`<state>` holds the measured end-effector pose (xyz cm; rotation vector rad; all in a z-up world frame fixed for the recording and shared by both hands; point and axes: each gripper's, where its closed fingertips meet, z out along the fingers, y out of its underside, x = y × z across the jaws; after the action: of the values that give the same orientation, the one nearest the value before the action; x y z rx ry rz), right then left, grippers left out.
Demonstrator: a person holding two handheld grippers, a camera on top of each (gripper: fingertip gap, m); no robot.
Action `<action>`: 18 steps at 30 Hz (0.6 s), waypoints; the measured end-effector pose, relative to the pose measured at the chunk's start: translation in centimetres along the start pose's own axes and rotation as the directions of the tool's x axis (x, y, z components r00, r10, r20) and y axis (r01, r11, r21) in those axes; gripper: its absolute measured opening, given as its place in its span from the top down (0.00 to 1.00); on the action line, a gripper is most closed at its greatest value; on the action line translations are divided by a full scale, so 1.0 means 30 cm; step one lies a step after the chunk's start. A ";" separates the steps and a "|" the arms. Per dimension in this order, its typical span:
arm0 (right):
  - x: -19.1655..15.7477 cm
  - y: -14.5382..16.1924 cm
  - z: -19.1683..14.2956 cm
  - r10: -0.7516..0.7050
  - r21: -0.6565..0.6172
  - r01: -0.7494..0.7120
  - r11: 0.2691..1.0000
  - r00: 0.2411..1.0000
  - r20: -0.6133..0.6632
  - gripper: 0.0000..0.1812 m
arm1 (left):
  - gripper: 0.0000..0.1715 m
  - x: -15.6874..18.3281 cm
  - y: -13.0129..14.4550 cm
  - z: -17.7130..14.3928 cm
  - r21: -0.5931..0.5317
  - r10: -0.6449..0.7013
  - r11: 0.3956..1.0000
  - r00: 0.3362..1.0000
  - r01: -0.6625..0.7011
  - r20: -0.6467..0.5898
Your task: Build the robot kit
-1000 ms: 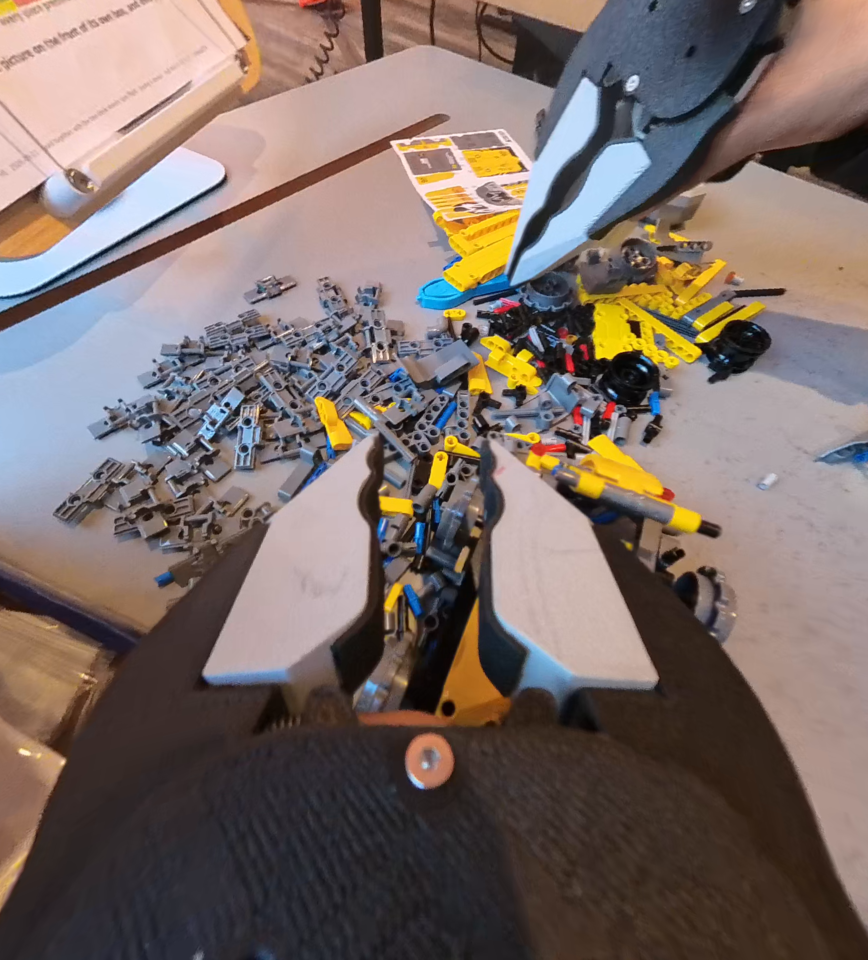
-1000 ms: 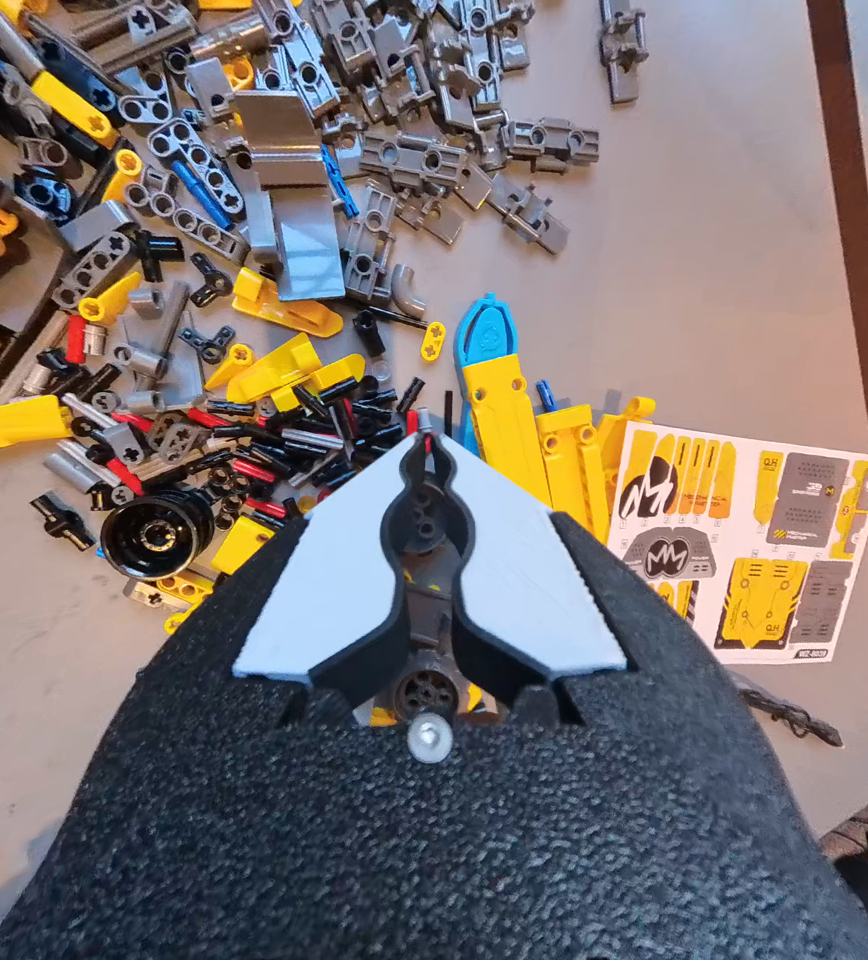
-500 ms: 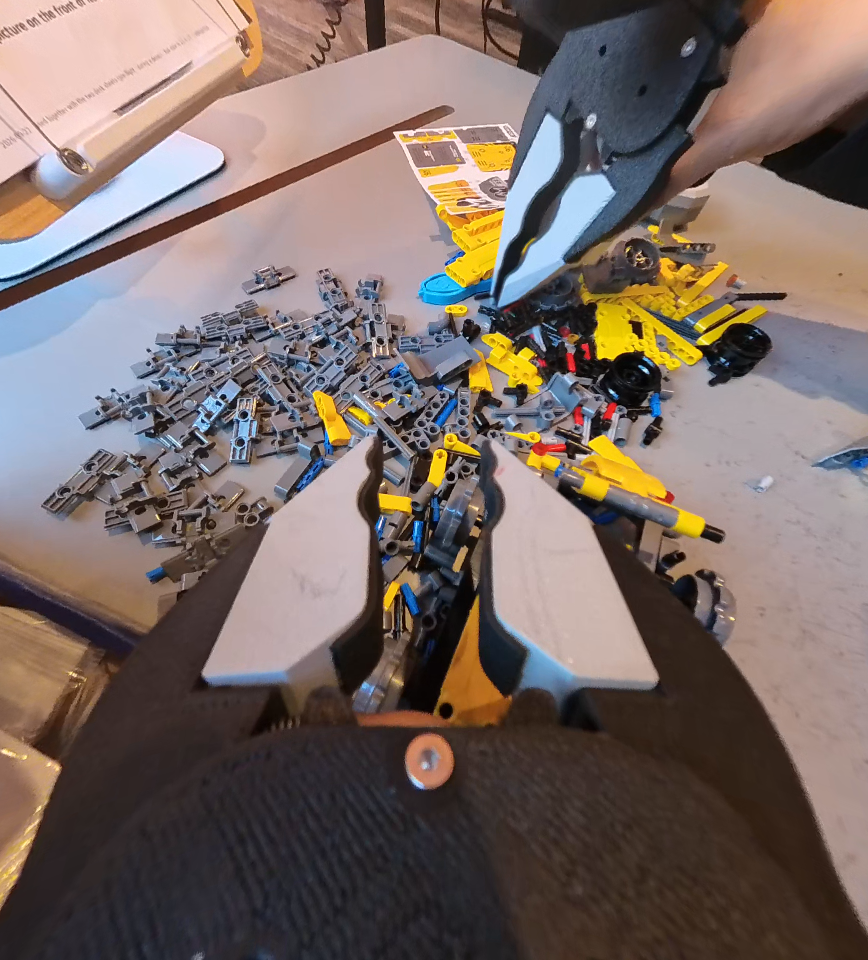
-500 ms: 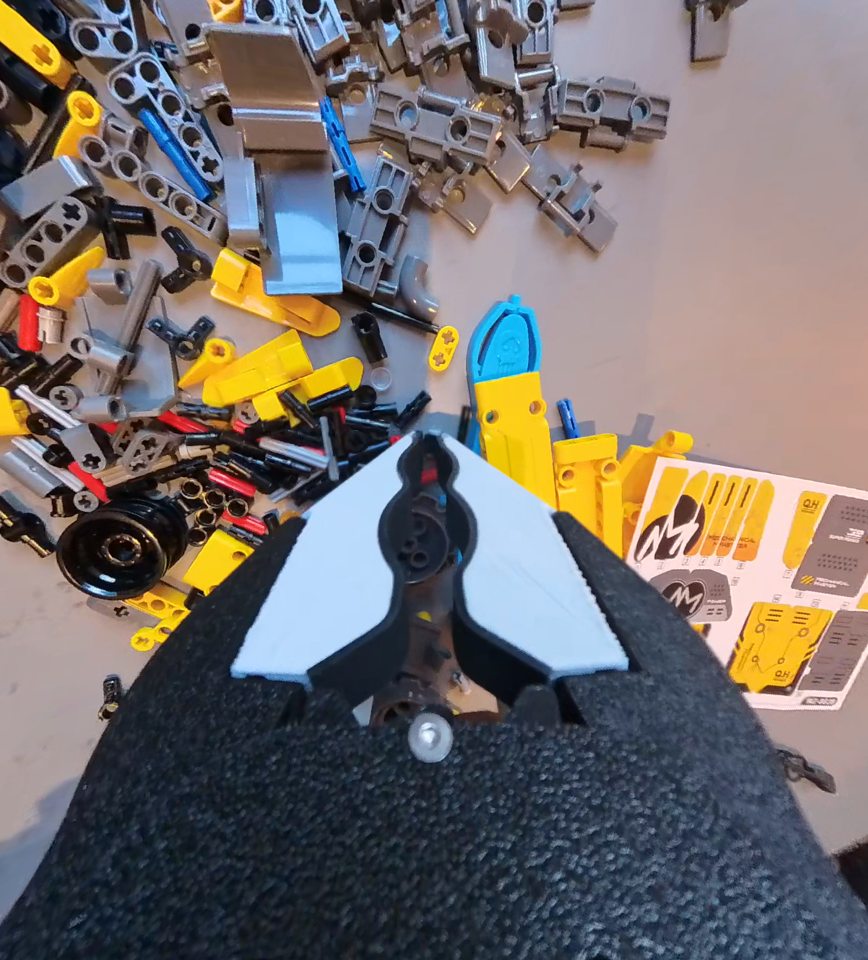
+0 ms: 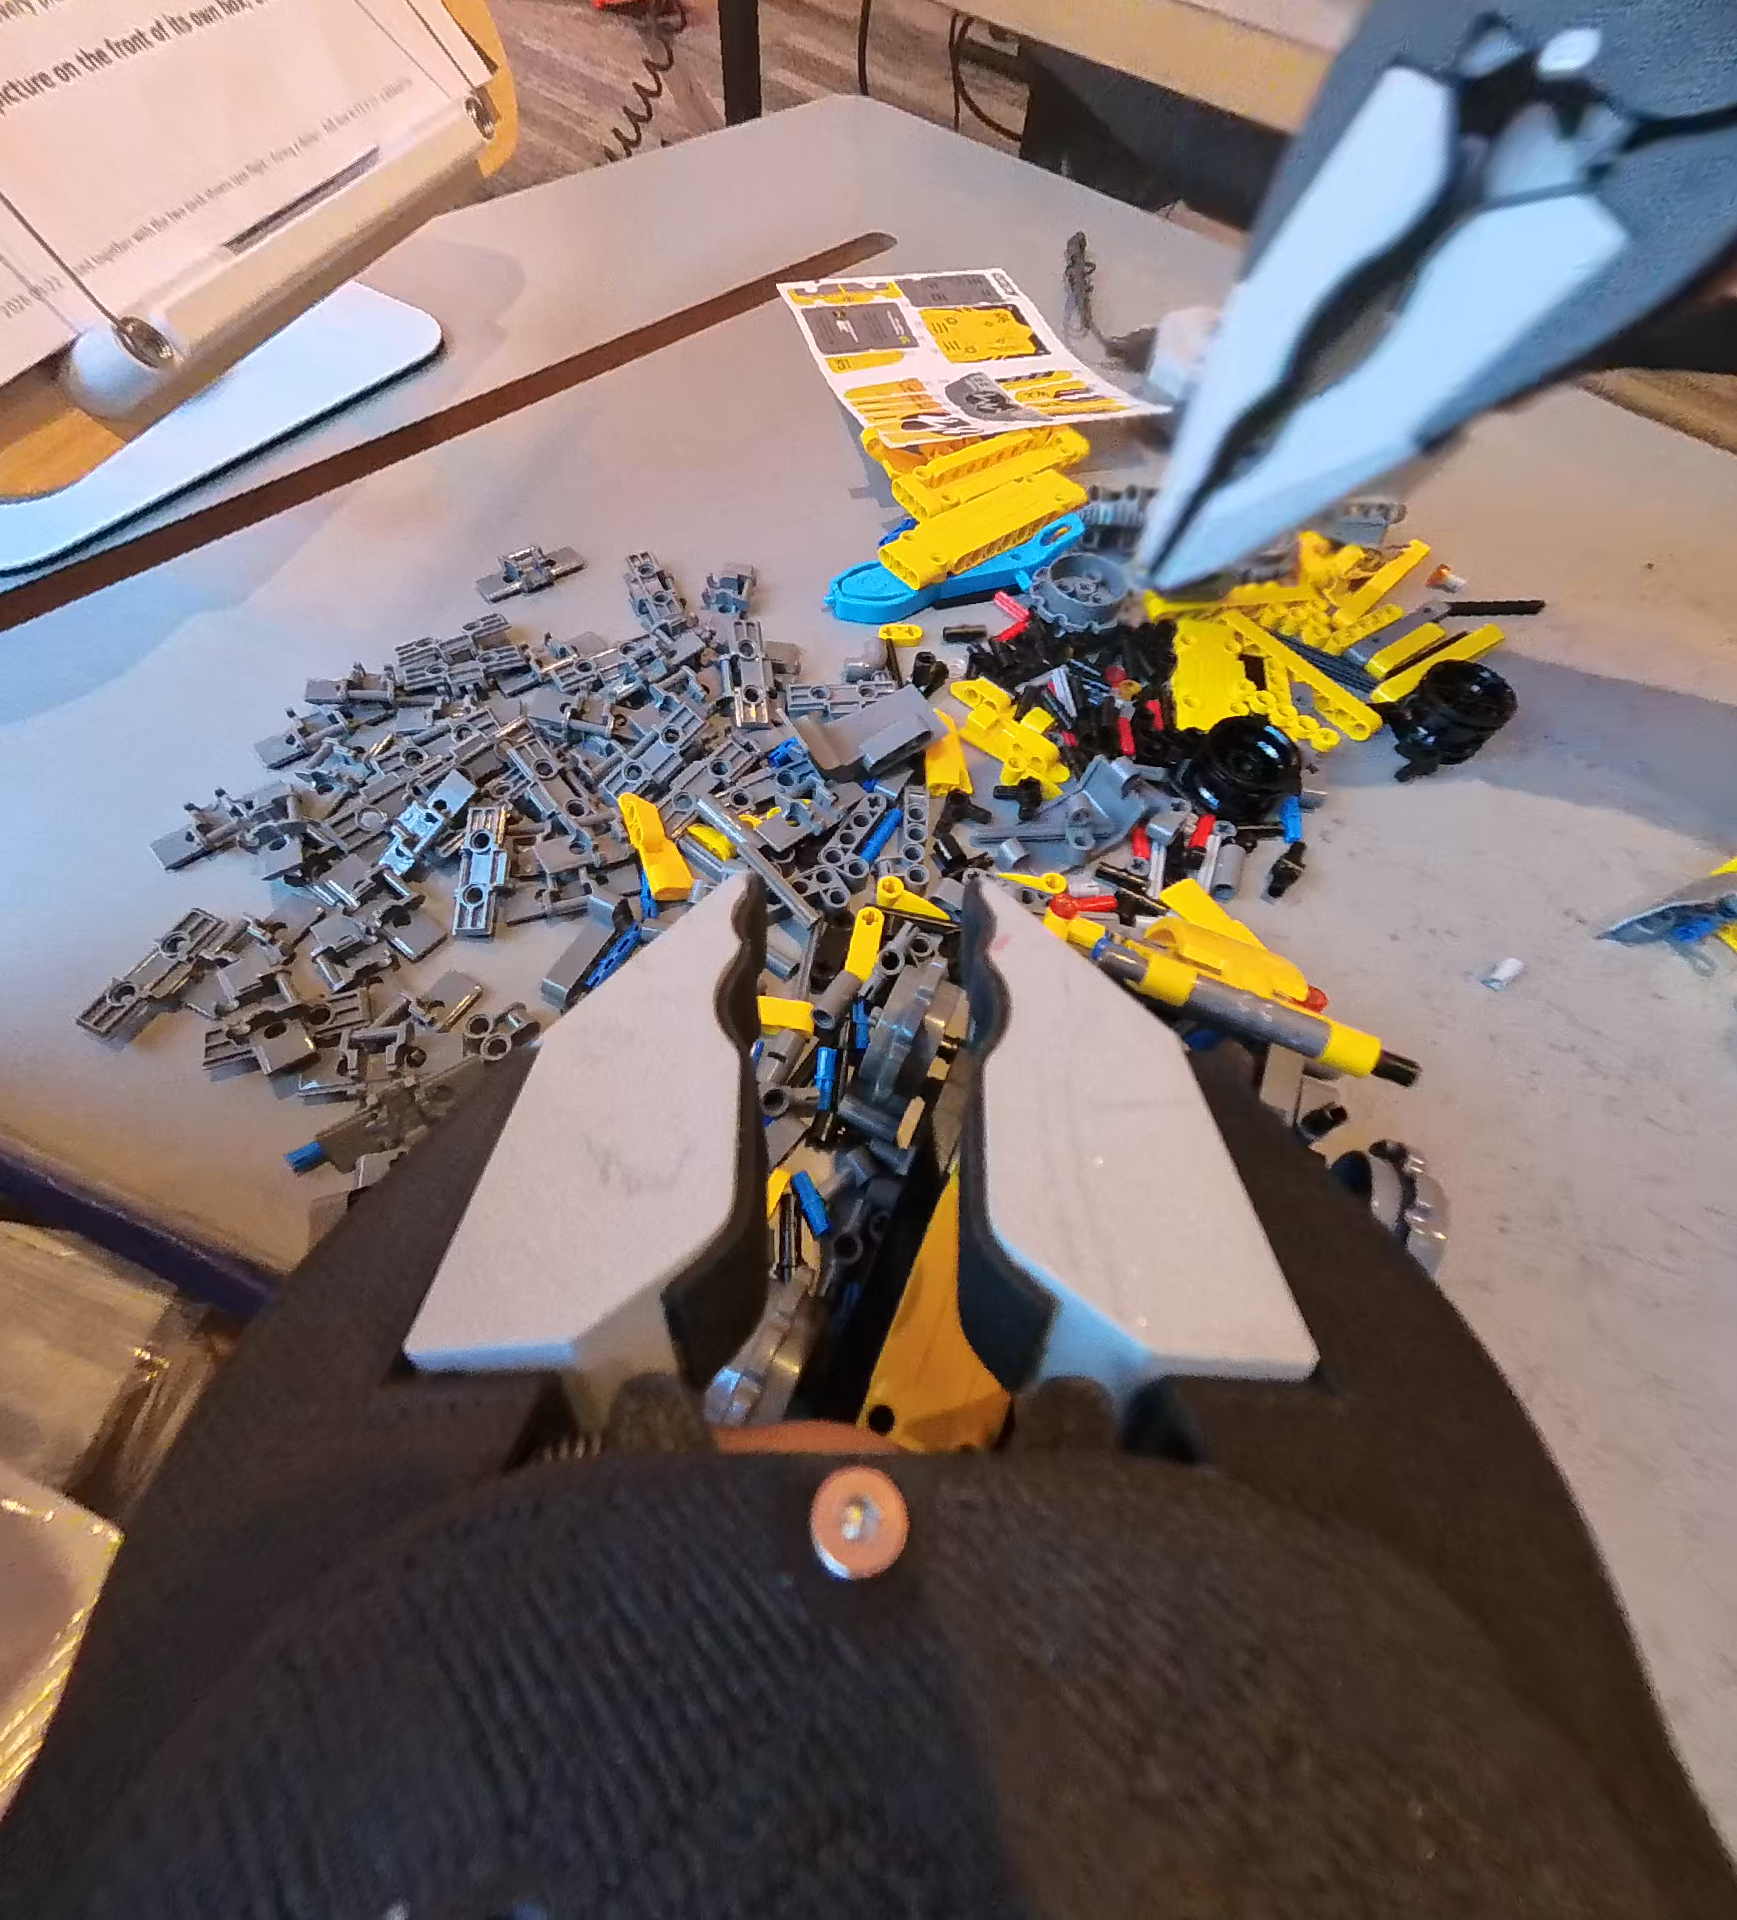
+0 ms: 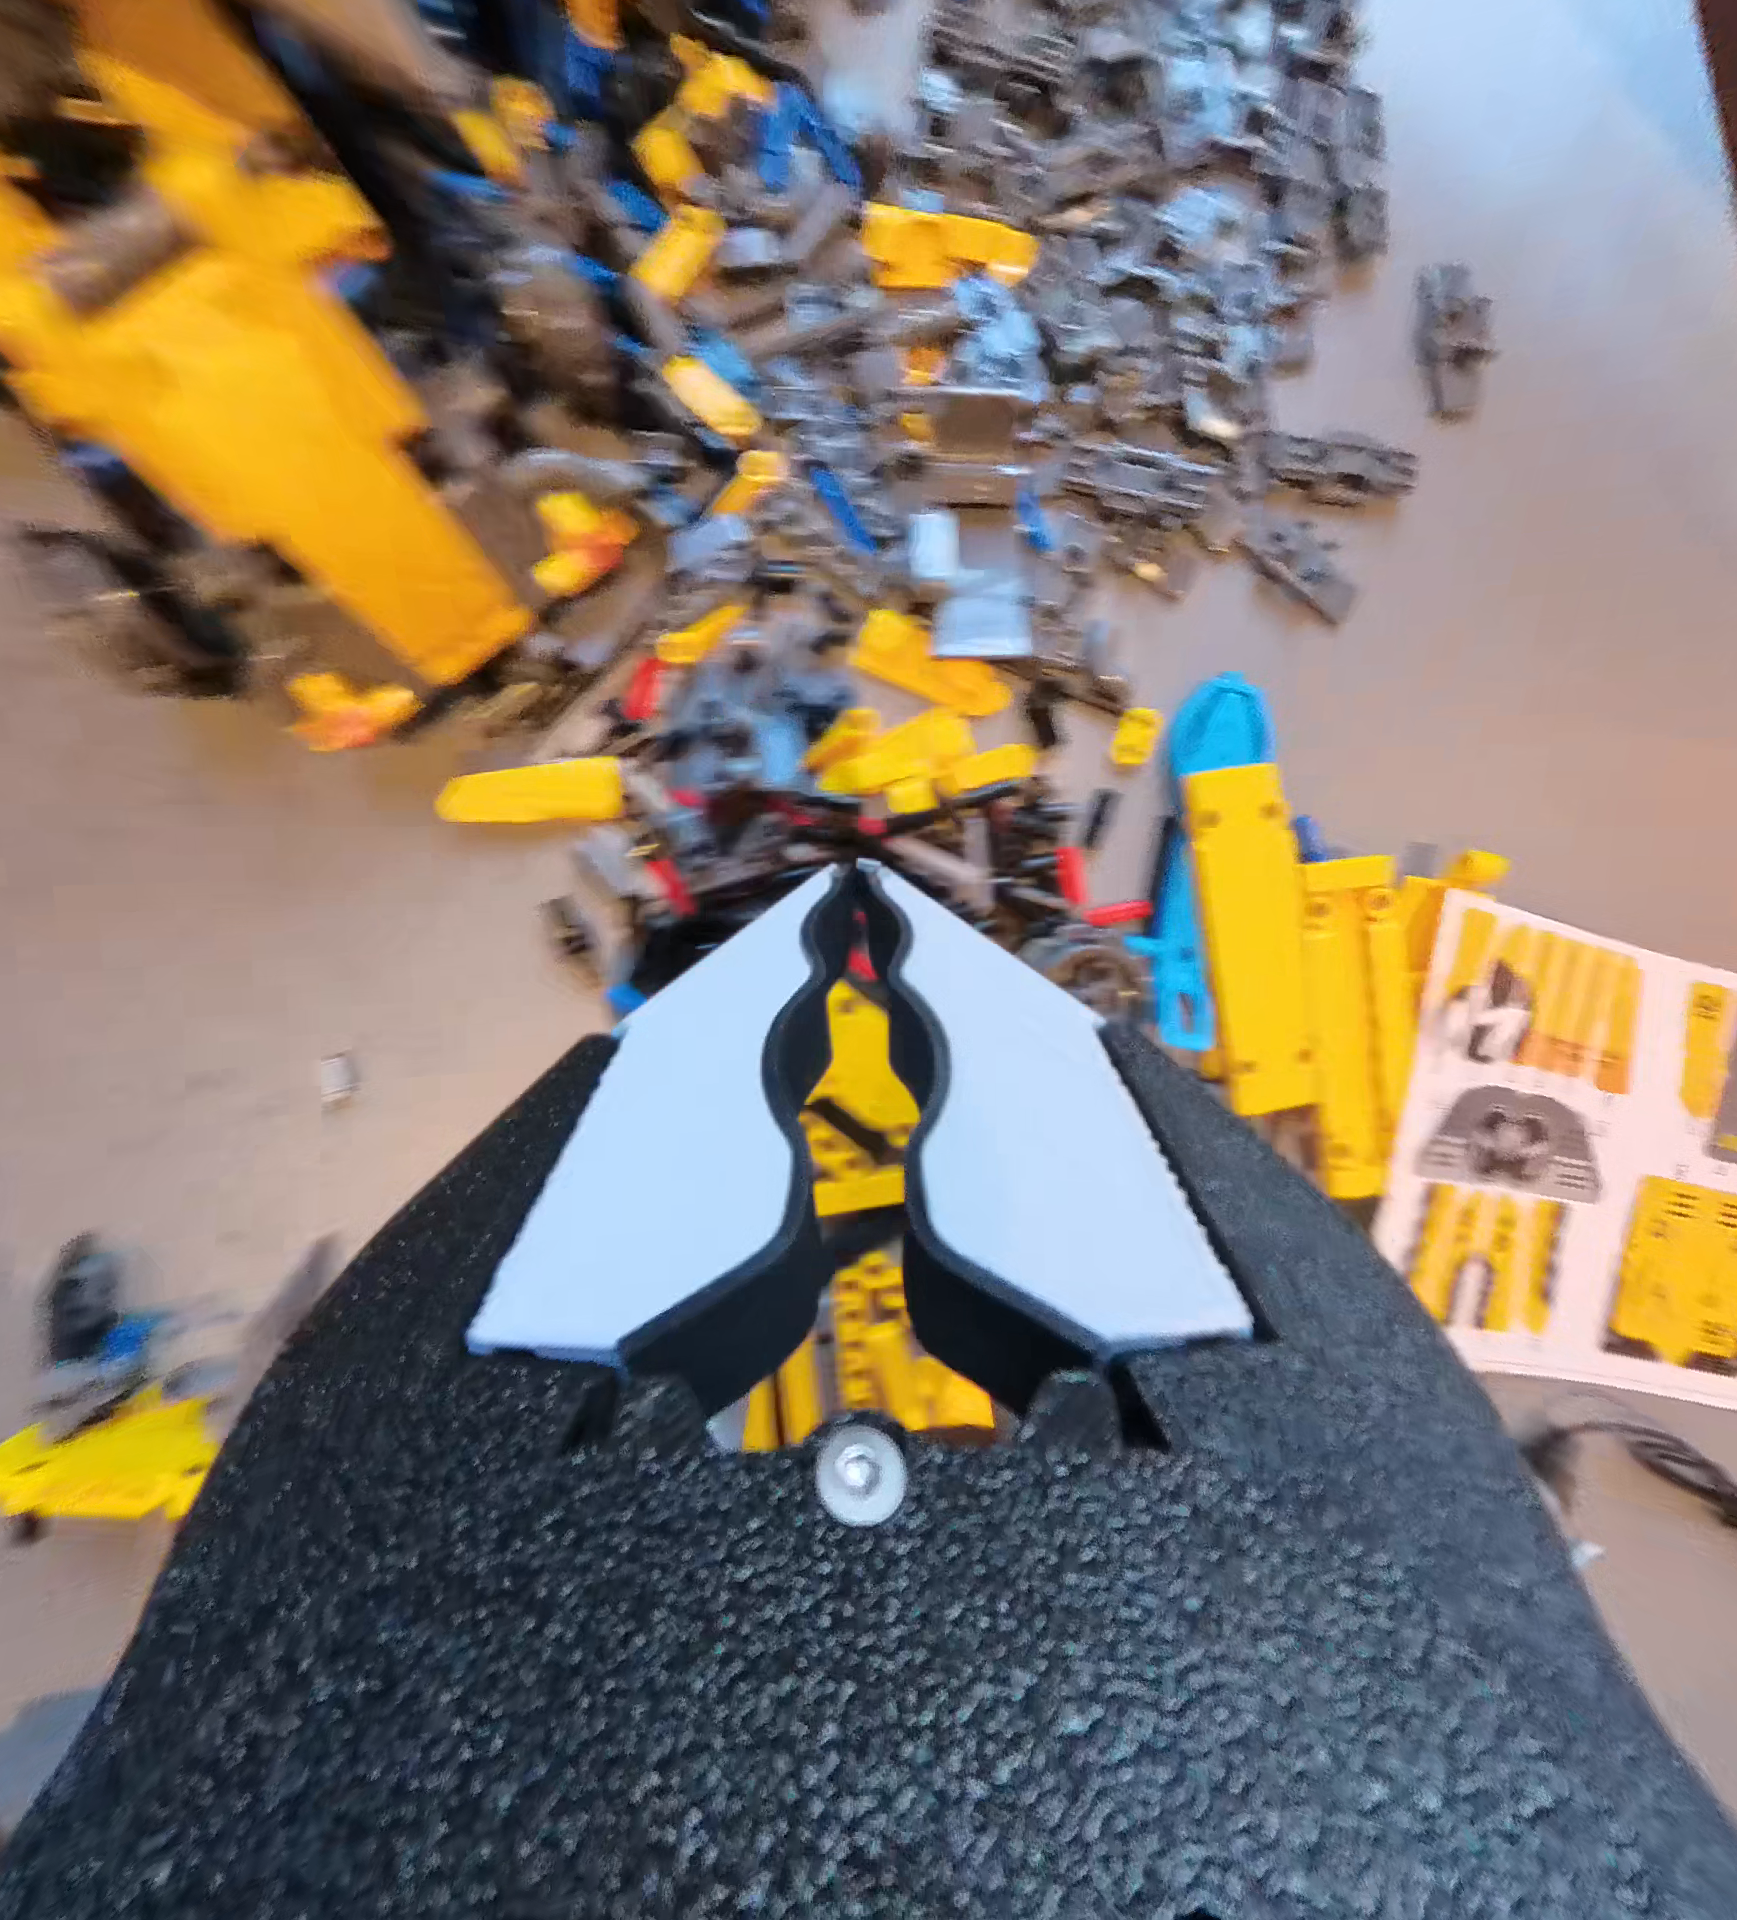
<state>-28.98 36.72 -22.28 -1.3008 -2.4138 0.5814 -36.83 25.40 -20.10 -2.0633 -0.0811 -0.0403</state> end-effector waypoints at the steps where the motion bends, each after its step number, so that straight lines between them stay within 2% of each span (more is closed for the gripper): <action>1: -0.059 0.004 -0.017 -0.010 0.015 0.009 1.000 0.999 0.030 0.99 | 0.79 0.002 -0.001 -0.001 0.001 0.001 1.000 1.000 -0.001 -0.001; 5: -0.298 0.100 -0.027 -0.072 -0.020 0.076 0.997 0.984 0.160 0.99 | 0.79 0.009 -0.002 0.000 0.003 0.006 1.000 1.000 -0.006 -0.004; 7: -0.368 0.161 -0.012 -0.107 -0.063 0.119 0.991 0.979 0.175 0.99 | 0.79 0.011 0.001 0.004 -0.001 0.008 1.000 1.000 -0.008 -0.004; 11: -0.404 0.235 0.022 -0.100 -0.132 0.122 0.984 0.982 0.161 0.98 | 0.79 0.017 0.006 0.009 -0.007 0.016 1.000 1.000 -0.016 -0.005; 18: -0.407 0.235 0.025 -0.102 -0.130 0.118 0.984 0.987 0.128 0.94 | 0.79 0.031 -0.004 0.006 0.002 0.038 0.999 0.999 -0.038 0.000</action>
<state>-17.94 29.76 -27.68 -1.2060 -2.6472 0.4843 -35.93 25.67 -20.03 -2.0622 -0.0417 -0.0172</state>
